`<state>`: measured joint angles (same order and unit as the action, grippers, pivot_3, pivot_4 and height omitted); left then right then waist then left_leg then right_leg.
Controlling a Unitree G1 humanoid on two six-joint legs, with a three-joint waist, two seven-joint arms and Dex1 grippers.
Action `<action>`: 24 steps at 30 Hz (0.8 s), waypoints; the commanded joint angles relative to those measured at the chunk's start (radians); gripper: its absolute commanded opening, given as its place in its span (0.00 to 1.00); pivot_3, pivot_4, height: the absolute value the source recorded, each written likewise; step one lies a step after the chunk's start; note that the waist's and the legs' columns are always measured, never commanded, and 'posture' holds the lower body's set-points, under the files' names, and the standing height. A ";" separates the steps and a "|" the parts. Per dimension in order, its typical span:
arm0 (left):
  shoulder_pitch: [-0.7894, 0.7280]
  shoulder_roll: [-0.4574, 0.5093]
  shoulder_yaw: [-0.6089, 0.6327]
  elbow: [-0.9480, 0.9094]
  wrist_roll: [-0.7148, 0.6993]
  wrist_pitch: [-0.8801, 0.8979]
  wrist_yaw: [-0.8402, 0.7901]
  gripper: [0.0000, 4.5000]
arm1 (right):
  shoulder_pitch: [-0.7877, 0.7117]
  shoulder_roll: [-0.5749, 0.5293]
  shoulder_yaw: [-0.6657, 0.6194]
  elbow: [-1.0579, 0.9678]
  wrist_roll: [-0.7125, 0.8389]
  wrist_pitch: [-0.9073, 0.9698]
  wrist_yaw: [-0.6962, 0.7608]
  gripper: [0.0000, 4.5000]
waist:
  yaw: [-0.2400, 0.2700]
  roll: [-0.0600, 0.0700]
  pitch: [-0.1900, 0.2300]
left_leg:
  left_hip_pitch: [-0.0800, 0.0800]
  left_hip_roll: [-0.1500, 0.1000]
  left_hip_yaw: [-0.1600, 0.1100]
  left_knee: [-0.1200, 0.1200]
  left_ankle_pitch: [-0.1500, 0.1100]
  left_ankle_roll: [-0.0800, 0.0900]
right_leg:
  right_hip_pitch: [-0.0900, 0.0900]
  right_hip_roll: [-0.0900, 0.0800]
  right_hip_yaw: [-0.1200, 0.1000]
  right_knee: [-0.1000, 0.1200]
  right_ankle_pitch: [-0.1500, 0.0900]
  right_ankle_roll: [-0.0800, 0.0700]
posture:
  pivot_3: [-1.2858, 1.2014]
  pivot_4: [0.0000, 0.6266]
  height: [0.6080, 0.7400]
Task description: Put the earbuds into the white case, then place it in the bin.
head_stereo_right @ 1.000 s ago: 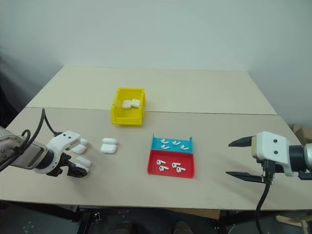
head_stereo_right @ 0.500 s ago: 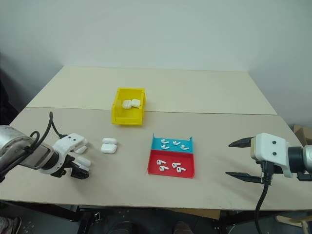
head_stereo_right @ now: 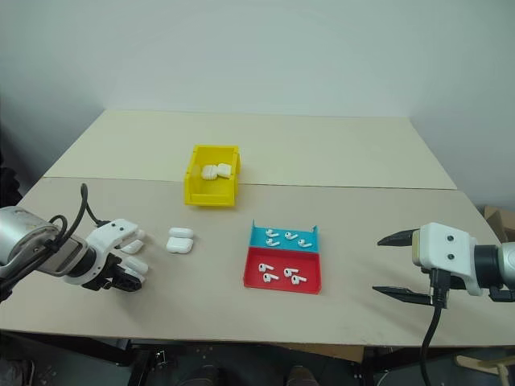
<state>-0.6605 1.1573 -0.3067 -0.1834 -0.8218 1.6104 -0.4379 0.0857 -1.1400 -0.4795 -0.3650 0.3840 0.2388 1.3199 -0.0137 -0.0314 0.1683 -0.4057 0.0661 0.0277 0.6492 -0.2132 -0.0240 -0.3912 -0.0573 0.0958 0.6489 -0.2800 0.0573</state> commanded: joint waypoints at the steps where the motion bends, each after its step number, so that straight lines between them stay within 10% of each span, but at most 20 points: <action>1: 0.004 0.007 -0.009 -0.020 0.016 0.004 -0.030 0.61 | -0.006 -0.004 -0.034 -0.025 -0.001 -0.018 -0.011 1.00 | 0.000 0.000 0.000 | 0.000 0.000 0.000 0.000 0.000 0.000 | 0.000 0.000 0.000 0.000 0.000 0.000 | 0.52 0.24 1.00; 12: 0.093 -0.017 0.303 -0.289 0.000 -0.135 -0.097 0.61 | -0.097 -0.088 0.007 -0.045 0.032 0.078 -0.013 1.00 | -0.004 0.000 0.000 | -0.001 0.000 0.000 0.000 0.000 0.000 | -0.001 0.000 0.000 0.000 0.000 0.000 | 0.52 0.24 1.00; 24: 0.500 -0.521 0.456 -0.235 0.236 -1.338 -0.468 0.61 | -0.650 -0.176 0.583 -0.122 -0.076 0.238 0.068 1.00 | 0.002 0.003 -0.002 | -0.001 0.001 0.002 0.001 0.000 0.000 | -0.001 -0.001 0.000 -0.001 0.001 -0.001 | 0.52 0.24 1.00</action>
<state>-0.1610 0.6791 0.1296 -0.4547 -0.6076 0.4007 -0.8869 -0.5158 -1.3276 0.0555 -0.4566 0.3326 0.4313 1.3751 -0.0121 -0.0279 0.1667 -0.4066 0.0668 0.0296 0.6505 -0.2132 -0.0240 -0.3920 -0.0583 0.0961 0.6478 -0.2793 0.0563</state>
